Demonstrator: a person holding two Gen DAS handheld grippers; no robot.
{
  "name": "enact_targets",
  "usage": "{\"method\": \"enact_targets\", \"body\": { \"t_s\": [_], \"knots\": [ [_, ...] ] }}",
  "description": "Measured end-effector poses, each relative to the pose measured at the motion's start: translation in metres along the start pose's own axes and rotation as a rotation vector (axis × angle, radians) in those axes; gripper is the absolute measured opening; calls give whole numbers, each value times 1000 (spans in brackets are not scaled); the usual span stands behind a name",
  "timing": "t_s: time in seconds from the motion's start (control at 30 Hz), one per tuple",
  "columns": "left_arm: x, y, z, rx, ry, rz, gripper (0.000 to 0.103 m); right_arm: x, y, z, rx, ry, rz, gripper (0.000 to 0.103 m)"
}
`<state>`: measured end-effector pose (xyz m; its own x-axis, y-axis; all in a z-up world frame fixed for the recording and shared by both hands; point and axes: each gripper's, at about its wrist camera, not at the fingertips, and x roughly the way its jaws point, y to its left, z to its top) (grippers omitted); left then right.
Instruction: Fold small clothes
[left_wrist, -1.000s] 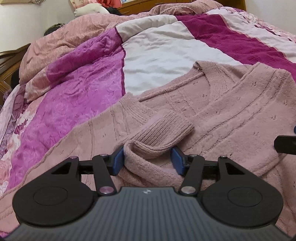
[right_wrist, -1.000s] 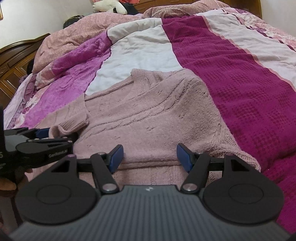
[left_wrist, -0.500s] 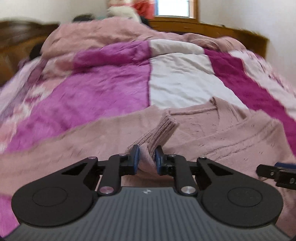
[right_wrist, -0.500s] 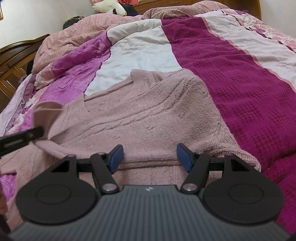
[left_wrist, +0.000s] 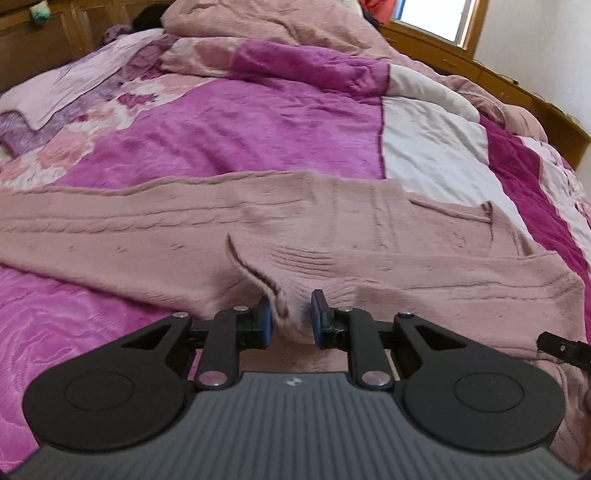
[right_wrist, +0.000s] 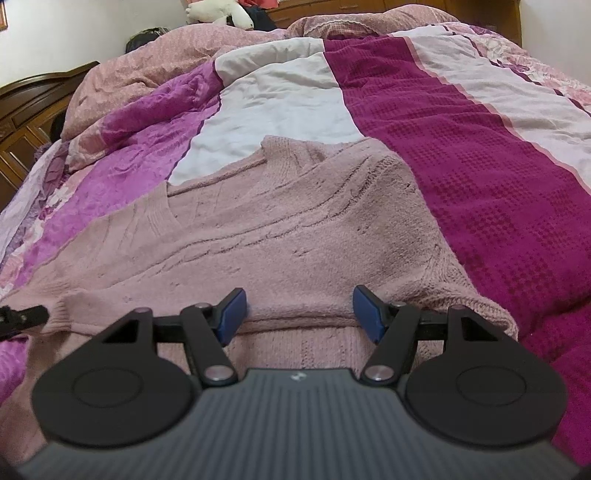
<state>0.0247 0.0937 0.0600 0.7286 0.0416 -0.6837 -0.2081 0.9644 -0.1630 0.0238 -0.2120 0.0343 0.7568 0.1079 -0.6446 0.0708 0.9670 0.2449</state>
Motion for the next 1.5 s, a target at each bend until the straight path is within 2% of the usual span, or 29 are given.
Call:
{"method": "enact_targets", "body": {
  "t_s": [0.27,0.37,0.4,0.43,0.57,0.67,0.7,0.73,0.77,0.8,0.83,0.9,0.97,1.03,1.1,1.3,1.5],
  "knots": [
    [-5,26,5,-118,27,-86,22,-7,2,-1,28,39,9,67],
    [-10,30,8,-162,29,-129,46,-9,2,-5,38,53,16,66],
    [-12,31,8,-169,27,-131,57,-10,3,-6,33,52,14,66],
    [-15,31,8,-169,22,-129,63,-11,3,-6,33,54,13,66],
    [-13,23,8,-112,15,-121,66,-9,0,-5,81,57,32,68],
    [4,23,7,-122,43,-101,66,-4,-2,-3,135,53,58,68],
    [10,24,7,-129,57,-97,62,-2,-4,-3,157,50,68,68],
    [16,24,6,-134,68,-92,45,0,-5,-2,184,46,77,68],
    [19,24,6,-135,70,-82,33,2,-7,-2,209,39,85,67],
    [20,24,6,-126,66,-73,13,2,-10,-1,233,32,93,60],
    [20,24,7,-118,58,-75,11,3,-12,0,251,29,103,41],
    [14,26,11,-102,28,-81,10,2,-15,2,263,24,108,17],
    [5,26,15,-65,-18,-57,10,-1,-18,4,276,11,117,13],
    [0,28,19,-37,-46,-37,10,-9,-17,4,260,-16,120,13],
    [3,30,21,-20,-35,-20,10,-14,-13,2,223,-23,111,13],
    [26,30,12,23,46,53,12,2,-13,-7,201,63,83,15],
    [13,24,18,55,32,63,13,-11,-17,8,153,84,121,26]
  ]
}}
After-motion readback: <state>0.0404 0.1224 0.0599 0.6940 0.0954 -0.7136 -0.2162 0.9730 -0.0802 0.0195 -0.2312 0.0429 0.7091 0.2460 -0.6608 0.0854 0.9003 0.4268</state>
